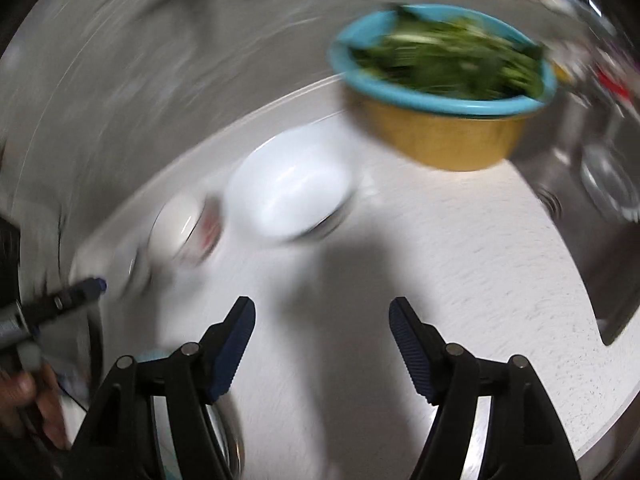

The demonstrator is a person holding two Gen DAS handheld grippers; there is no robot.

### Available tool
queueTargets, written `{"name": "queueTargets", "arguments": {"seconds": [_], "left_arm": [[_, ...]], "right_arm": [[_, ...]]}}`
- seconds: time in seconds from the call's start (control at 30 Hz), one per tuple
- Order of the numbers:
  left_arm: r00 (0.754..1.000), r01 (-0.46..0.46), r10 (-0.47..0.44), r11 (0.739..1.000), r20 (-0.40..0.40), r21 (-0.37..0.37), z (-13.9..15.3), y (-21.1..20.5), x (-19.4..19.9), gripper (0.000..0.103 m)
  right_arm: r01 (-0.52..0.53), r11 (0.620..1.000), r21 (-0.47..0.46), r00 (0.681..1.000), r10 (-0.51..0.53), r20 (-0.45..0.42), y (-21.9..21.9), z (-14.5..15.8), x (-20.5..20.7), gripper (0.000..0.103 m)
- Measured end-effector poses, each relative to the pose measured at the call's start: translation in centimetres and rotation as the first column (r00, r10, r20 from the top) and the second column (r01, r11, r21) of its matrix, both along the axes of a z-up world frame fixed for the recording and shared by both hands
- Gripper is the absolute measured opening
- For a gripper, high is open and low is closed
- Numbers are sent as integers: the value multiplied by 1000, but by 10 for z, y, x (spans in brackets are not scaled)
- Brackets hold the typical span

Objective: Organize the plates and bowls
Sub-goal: 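Close both tools on the rim of a large white bowl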

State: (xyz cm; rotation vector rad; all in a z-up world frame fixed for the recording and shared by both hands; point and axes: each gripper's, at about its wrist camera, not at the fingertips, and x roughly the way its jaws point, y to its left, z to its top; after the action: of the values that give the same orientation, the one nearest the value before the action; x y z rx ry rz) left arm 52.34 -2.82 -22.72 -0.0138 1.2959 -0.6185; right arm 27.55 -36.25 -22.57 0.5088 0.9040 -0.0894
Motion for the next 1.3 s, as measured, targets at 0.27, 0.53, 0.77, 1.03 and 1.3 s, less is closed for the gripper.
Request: {"name": "queueTargets", "arguments": {"seconds": [0.27, 0.53, 0.77, 1.03, 1.3], "left_arm": [[999, 14, -8, 988, -40, 156, -56, -68, 69, 85], [994, 89, -76, 980, -77, 178, -95, -107, 91, 85], [994, 87, -72, 979, -88, 186, -112, -115, 107, 85], [991, 115, -99, 974, -91, 193, -126, -126, 114, 48], [991, 105, -85, 971, -101, 215, -137, -120, 115, 26]], "right_arm": [[65, 990, 126, 998, -64, -14, -54, -25, 53, 72], [36, 985, 170, 999, -30, -38, -60, -48, 75, 72], [27, 981, 191, 998, -16, -60, -53, -60, 89, 72], [45, 983, 180, 997, -33, -71, -45, -71, 108, 60], [11, 980, 197, 997, 3, -72, -35, -80, 130, 39]]}}
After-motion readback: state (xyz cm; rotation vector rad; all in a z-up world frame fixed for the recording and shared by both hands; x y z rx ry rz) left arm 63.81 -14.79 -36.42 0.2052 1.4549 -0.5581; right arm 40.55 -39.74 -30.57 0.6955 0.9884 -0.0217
